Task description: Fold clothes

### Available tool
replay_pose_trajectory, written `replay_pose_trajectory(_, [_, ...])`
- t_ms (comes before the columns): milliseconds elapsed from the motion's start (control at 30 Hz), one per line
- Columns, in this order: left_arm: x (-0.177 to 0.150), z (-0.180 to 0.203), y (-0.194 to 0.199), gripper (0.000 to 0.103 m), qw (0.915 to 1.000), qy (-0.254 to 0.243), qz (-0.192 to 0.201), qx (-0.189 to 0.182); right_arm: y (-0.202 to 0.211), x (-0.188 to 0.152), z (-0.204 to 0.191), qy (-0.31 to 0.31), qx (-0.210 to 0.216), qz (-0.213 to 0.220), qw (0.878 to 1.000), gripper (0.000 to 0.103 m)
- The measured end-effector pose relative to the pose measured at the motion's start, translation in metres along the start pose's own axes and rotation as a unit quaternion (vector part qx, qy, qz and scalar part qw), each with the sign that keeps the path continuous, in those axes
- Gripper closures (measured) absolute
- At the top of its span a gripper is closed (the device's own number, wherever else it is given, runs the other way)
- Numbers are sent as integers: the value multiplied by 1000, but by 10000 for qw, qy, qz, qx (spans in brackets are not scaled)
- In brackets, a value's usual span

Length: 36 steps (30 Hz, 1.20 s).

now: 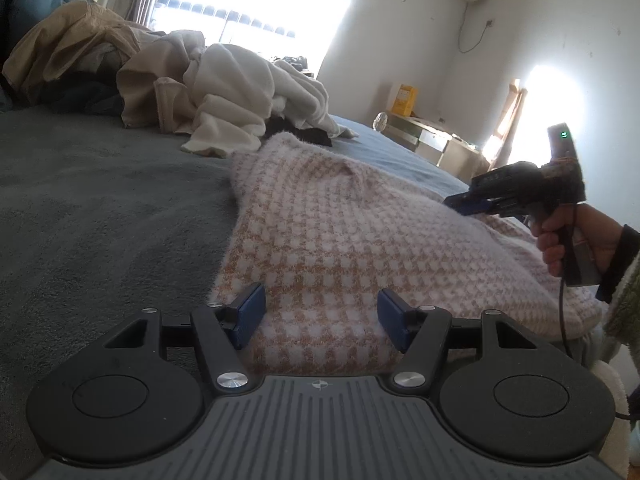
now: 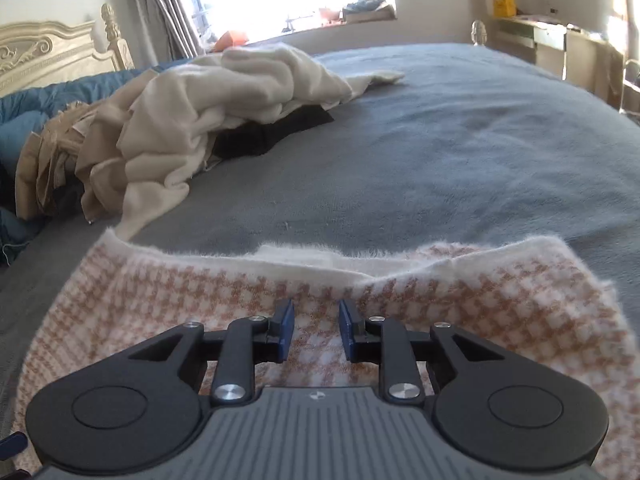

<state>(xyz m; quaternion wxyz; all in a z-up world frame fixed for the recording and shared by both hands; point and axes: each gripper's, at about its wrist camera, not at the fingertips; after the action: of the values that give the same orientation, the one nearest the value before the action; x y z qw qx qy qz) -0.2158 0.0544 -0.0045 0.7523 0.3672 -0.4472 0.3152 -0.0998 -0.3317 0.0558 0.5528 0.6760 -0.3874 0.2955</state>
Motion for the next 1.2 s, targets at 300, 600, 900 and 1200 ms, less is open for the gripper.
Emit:
replay_pose_trajectory(300, [8,14,4,40,9996,-265,18,136,-15,-40,-24,389,62,85,9992,76])
replay_pose_trajectory(600, [8,11,-3,39,9997,-152,-80,162,19,-76,-53,1187,-181,235,9925,76])
replay_pose_trajectory(900, [5,15,-10,37,9991,-313,-192,230,78,-82,-69,1172,11,260,9928,76])
replay_pose_trajectory(1200, [6,14,-12,36,9988,-357,-270,205,108,-89,-78,1363,73,329,9901,76])
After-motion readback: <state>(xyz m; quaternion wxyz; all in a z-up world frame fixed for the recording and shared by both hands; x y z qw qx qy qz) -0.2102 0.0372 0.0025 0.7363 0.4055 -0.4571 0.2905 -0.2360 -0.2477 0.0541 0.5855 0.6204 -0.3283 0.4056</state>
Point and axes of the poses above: each gripper's, at about its wrist camera, not at the fingertips, and y roughly against the way its jaws point, z to its right, x to its top, and after that the axes turned 9 degrees about z, right-handed
